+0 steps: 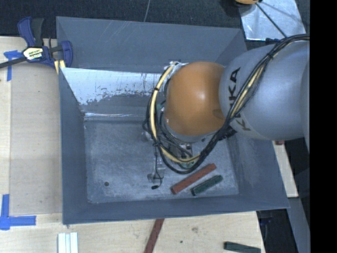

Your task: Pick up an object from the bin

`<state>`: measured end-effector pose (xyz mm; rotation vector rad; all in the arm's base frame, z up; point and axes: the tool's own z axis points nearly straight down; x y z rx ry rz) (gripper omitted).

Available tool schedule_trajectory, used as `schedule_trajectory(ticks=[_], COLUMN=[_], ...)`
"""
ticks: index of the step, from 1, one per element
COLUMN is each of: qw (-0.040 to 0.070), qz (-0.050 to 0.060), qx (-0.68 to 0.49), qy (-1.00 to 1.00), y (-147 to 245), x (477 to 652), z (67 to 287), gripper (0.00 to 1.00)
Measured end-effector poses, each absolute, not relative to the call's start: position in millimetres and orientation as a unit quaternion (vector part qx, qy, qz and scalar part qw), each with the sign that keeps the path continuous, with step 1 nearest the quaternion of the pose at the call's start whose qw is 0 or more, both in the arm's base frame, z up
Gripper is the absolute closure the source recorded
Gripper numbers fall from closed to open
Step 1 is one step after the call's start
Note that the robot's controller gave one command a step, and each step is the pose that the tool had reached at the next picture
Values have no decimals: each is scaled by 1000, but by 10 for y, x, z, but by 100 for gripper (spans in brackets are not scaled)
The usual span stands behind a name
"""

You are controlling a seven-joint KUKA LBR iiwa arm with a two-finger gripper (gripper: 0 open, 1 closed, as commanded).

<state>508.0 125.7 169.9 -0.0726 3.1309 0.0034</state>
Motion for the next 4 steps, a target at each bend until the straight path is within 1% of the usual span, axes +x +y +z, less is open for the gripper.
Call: schedule_trajectory(ticks=[1, 2, 3, 4], qw=[1, 0, 2, 3], qz=[0, -2, 1, 0], qx=[-37, -137, -254, -262], qy=[999, 991, 967, 965], y=[677, 365, 126, 90], x=[5362, 5362, 5218, 4971], z=[1217, 1069, 905, 720], gripper=[0, 0, 0, 100])
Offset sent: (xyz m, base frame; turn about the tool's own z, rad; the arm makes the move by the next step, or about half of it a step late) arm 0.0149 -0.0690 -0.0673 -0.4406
